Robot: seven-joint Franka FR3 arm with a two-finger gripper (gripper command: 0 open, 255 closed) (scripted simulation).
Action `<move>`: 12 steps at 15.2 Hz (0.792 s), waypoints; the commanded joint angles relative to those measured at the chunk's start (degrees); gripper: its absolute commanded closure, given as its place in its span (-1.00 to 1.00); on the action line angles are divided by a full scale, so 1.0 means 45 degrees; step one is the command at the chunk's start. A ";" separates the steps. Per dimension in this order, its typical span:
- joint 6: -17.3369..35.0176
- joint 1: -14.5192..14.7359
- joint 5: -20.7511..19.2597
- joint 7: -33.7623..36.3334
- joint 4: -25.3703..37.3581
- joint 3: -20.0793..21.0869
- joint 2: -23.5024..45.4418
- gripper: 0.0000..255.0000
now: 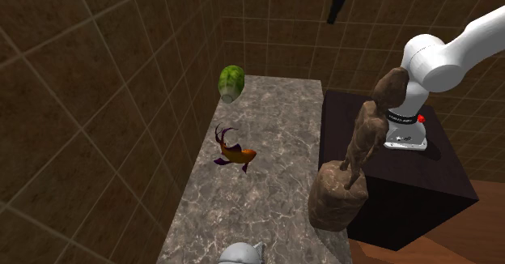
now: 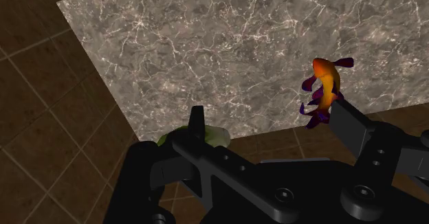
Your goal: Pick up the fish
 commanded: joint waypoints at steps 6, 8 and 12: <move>0.1768 0.0128 0.0271 0.0992 -0.0533 0.0771 0.1485 -1.00; 0.2469 0.0161 0.0335 0.1393 -0.0626 0.1079 0.2193 -1.00; 0.3823 0.0183 0.0356 0.2219 -0.0601 0.1694 0.3780 -1.00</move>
